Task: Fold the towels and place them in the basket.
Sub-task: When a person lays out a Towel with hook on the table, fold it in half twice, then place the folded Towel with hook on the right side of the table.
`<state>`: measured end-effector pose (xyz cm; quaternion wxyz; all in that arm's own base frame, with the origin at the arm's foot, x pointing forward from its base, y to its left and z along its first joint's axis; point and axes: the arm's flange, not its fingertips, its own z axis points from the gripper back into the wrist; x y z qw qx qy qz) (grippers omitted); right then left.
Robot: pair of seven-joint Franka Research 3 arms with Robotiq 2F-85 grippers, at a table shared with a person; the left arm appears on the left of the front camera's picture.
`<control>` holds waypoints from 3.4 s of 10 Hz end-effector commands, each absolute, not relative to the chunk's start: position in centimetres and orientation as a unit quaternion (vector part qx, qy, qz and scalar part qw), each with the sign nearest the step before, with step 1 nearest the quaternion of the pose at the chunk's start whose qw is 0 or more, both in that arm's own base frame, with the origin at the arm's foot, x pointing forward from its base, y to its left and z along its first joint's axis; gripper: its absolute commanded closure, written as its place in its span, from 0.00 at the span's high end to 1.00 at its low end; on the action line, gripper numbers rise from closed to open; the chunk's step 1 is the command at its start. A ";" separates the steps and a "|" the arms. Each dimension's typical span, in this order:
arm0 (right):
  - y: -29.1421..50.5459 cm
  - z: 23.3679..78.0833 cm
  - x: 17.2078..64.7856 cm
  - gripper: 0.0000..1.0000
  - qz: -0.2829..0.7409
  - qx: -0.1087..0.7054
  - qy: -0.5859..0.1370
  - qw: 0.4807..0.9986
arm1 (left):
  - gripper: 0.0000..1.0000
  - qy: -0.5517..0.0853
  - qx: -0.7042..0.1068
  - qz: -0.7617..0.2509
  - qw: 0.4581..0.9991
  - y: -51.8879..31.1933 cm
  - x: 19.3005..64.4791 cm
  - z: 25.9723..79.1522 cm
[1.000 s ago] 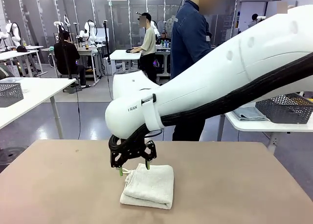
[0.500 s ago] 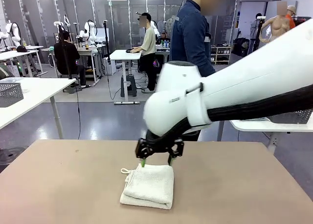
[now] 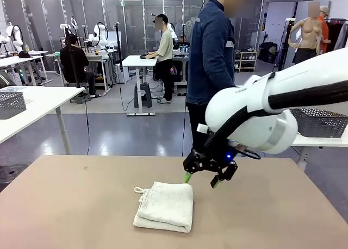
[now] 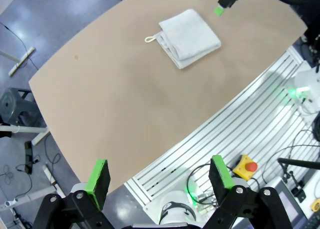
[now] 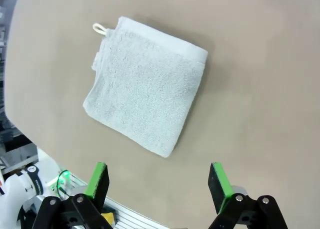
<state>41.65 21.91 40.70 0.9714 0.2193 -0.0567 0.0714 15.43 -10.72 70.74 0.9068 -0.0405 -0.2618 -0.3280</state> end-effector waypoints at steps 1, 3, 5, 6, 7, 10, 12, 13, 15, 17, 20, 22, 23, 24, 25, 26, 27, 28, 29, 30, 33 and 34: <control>19.8 38.7 41.5 1.00 0.070 0.264 -0.058 0.960 | 1.00 -0.265 -0.040 -0.331 0.905 -10.8 15.6 70.8; 20.6 39.8 41.7 1.00 0.065 0.239 -0.053 0.967 | 1.00 -0.265 -0.040 -0.331 0.905 -10.8 15.6 70.8; 20.6 39.8 41.7 1.00 0.065 0.239 -0.053 0.967 | 1.00 -0.265 -0.040 -0.331 0.905 -10.8 15.6 70.8; 20.6 39.8 41.7 1.00 0.065 0.239 -0.053 0.967 | 1.00 -0.265 -0.040 -0.331 0.905 -10.8 15.6 70.8; 20.6 39.8 41.7 1.00 0.065 0.239 -0.053 0.967 | 1.00 -0.265 -0.040 -0.331 0.905 -10.8 15.6 70.8; 20.6 39.8 41.7 1.00 0.065 0.239 -0.053 0.967 | 1.00 -0.265 -0.040 -0.331 0.905 -10.8 15.6 70.8; 20.6 39.8 41.7 1.00 0.065 0.239 -0.053 0.967 | 1.00 -0.265 -0.040 -0.331 0.905 -10.8 15.6 70.8; 20.6 39.8 41.7 1.00 0.065 0.239 -0.053 0.967 | 1.00 -0.265 -0.040 -0.331 0.905 -10.8 15.6 70.8; 20.6 39.8 41.7 1.00 0.065 0.239 -0.053 0.967 | 1.00 -0.265 -0.040 -0.331 0.905 -10.8 15.6 70.8; 20.6 39.8 41.7 1.00 0.065 0.239 -0.053 0.967 | 1.00 -0.265 -0.040 -0.331 0.905 -10.8 15.6 70.8; 20.5 39.4 41.5 1.00 0.075 0.250 -0.054 0.964 | 1.00 -0.265 -0.040 -0.331 0.905 -10.8 15.6 70.8; 19.1 37.7 41.5 1.00 0.075 0.284 -0.065 0.954 | 1.00 -0.265 -0.040 -0.331 0.905 -10.8 15.6 70.8; 18.6 36.7 41.7 1.00 0.067 0.313 -0.075 0.944 | 1.00 -0.265 -0.040 -0.331 0.905 -10.8 15.6 70.8; 18.6 35.3 42.2 1.00 0.059 0.325 -0.072 0.941 | 1.00 -0.265 -0.040 -0.331 0.905 -10.8 15.6 70.8; 18.7 34.3 43.2 1.00 0.049 0.333 -0.070 0.939 | 1.00 -0.265 -0.040 -0.331 0.905 -10.8 15.6 70.8; 19.0 33.5 44.0 1.00 0.042 0.350 -0.071 0.933 | 1.00 -0.265 -0.040 -0.331 0.905 -10.8 15.6 70.8; 19.2 32.6 44.4 1.00 0.039 0.358 -0.075 0.930 | 1.00 -0.265 -0.040 -0.331 0.905 -10.8 15.6 70.8; 19.4 31.5 44.6 1.00 0.032 0.375 -0.074 0.923 | 1.00 -0.265 -0.040 -0.331 0.905 -10.8 15.6 70.8; 19.7 30.3 44.9 1.00 0.023 0.380 -0.061 0.923 | 1.00 -0.265 -0.040 -0.331 0.905 -10.8 15.6 70.8; 20.1 29.3 45.0 1.00 0.018 0.384 -0.053 0.922 | 1.00 -0.265 -0.040 -0.331 0.905 -10.8 15.6 70.8; 20.7 27.0 45.1 1.00 0.009 0.402 -0.043 0.914 | 1.00 -0.265 -0.040 -0.331 0.905 -10.8 15.6 70.8; 21.1 26.2 45.1 1.00 0.008 0.401 -0.039 0.915 | 1.00 -0.265 -0.040 -0.331 0.905 -10.8 15.6 70.8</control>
